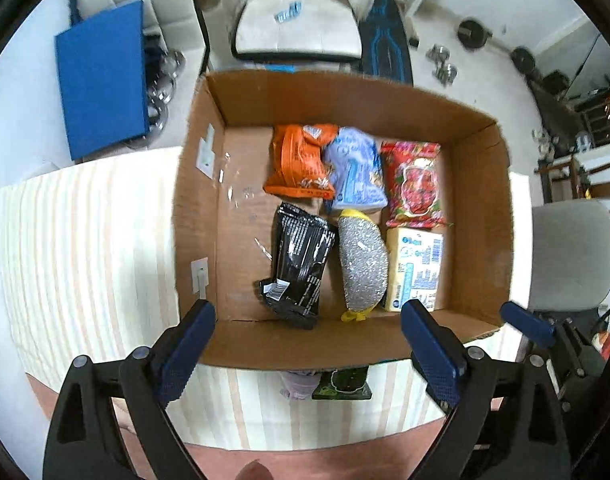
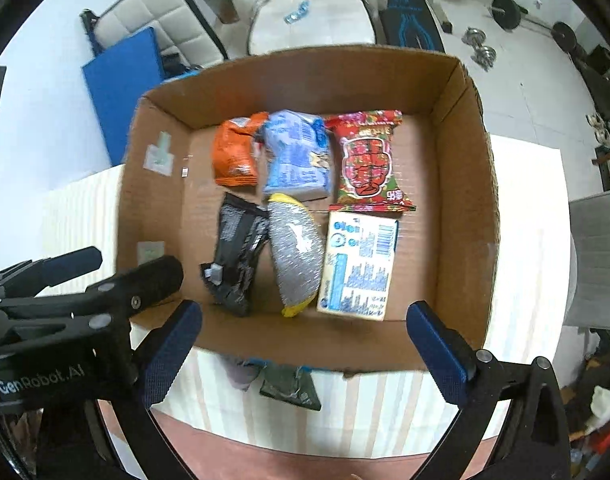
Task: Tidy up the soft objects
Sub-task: 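Carry both items into the box and open both tools, then grasp the lilac cloth with the left tool while the right grasps the green snack bag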
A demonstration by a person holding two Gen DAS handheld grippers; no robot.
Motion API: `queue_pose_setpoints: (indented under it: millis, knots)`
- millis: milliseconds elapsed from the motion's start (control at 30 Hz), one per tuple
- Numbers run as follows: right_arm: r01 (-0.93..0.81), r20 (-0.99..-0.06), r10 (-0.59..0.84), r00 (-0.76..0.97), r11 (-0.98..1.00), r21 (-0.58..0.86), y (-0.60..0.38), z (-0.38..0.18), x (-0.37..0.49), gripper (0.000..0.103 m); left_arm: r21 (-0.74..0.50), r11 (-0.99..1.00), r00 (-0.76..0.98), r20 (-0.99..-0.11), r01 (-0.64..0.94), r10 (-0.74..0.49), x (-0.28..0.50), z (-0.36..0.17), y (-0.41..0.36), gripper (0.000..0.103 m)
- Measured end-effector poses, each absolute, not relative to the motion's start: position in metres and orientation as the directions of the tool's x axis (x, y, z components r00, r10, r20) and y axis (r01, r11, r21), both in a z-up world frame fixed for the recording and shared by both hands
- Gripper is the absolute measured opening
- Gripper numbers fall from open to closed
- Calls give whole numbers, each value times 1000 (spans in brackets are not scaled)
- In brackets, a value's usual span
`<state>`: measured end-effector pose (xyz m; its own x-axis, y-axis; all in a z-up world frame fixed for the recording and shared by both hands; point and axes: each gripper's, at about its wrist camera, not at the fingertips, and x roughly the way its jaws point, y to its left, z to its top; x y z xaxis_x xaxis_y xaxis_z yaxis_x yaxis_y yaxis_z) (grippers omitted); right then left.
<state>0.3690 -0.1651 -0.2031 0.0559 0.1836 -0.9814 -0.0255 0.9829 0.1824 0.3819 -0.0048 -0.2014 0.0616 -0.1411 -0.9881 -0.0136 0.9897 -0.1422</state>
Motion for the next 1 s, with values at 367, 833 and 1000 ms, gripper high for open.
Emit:
queue_pose_setpoints:
  millis: [367, 833, 1000]
  knots:
    - [-64, -962, 257, 90, 966, 252, -167, -214, 270, 103, -74, 991, 166, -985, -110, -55, 277, -221, 31, 95]
    - [60, -968, 252, -15, 966, 250, -139, -353, 251, 51, -35, 984, 9, -999, -173, -34, 246, -300, 51, 78]
    - [36, -974, 218, -56, 976, 216, -145, -353, 237, 44, -67, 987, -31, -997, -145, -72, 255, -317, 40, 78]
